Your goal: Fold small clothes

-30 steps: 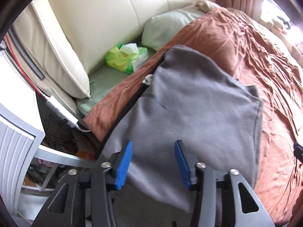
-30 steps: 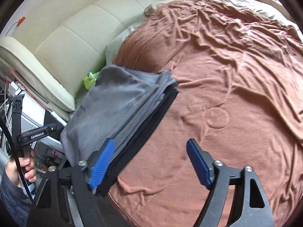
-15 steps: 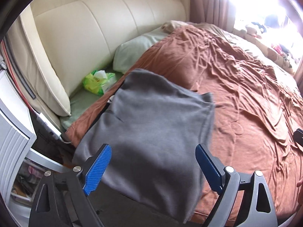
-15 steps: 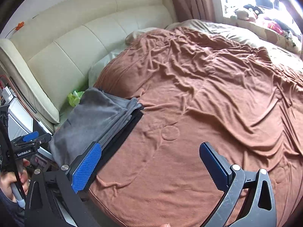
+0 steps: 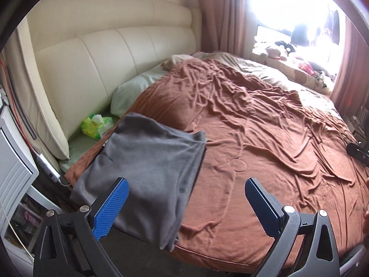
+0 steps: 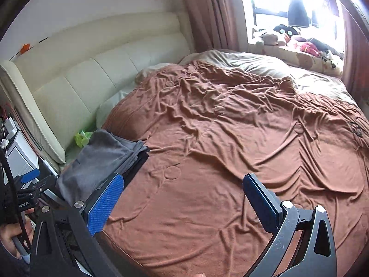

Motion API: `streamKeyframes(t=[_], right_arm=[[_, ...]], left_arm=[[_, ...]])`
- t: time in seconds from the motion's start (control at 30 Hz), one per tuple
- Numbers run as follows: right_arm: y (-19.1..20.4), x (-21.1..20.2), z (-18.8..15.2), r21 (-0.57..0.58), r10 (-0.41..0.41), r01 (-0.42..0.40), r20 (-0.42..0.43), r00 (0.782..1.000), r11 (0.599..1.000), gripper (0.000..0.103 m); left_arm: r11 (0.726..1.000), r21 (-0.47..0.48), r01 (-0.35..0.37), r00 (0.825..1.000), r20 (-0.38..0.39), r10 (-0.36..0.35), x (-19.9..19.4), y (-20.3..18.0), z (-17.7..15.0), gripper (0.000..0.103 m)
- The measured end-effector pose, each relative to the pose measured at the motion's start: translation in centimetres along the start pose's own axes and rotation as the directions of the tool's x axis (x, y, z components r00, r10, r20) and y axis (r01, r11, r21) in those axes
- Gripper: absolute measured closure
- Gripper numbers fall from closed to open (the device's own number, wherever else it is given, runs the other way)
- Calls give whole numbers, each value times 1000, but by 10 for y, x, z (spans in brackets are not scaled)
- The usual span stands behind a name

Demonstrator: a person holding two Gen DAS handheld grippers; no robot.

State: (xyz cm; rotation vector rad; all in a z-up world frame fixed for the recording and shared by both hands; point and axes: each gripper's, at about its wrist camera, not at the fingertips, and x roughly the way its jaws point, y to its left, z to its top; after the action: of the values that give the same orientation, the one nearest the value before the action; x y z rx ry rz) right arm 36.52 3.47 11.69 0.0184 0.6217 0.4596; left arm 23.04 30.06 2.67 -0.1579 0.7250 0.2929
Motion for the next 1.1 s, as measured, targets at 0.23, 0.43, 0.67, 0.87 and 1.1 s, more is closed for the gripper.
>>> streamKeyframes(t=[0.23,0.43,0.67,0.87,1.1], right_arm=[[-10,-55,-14,5,-36,36,67,997,999,0],[-23,-97,-35,4,-67,67,128,990,998,0],[-47,-136,-70,32,-146,142,184,972,989,0],[-67,-165,-92,58,-212,204,215,953,977,0],[-82,-202,-113,85,-252,238,257,933,968,0]], left_arm=[[999,13,41,996,76,-42,-45,-32,-5,1],[998,28,55,986,157,-59,-82,-63,-13,0],[994,78,75,968,232,-91,-120,-107,-34,0],[989,105,100,952,278,-126,-145,-135,-54,0],[985,111,134,940,299,-161,-162,-157,-77,0]])
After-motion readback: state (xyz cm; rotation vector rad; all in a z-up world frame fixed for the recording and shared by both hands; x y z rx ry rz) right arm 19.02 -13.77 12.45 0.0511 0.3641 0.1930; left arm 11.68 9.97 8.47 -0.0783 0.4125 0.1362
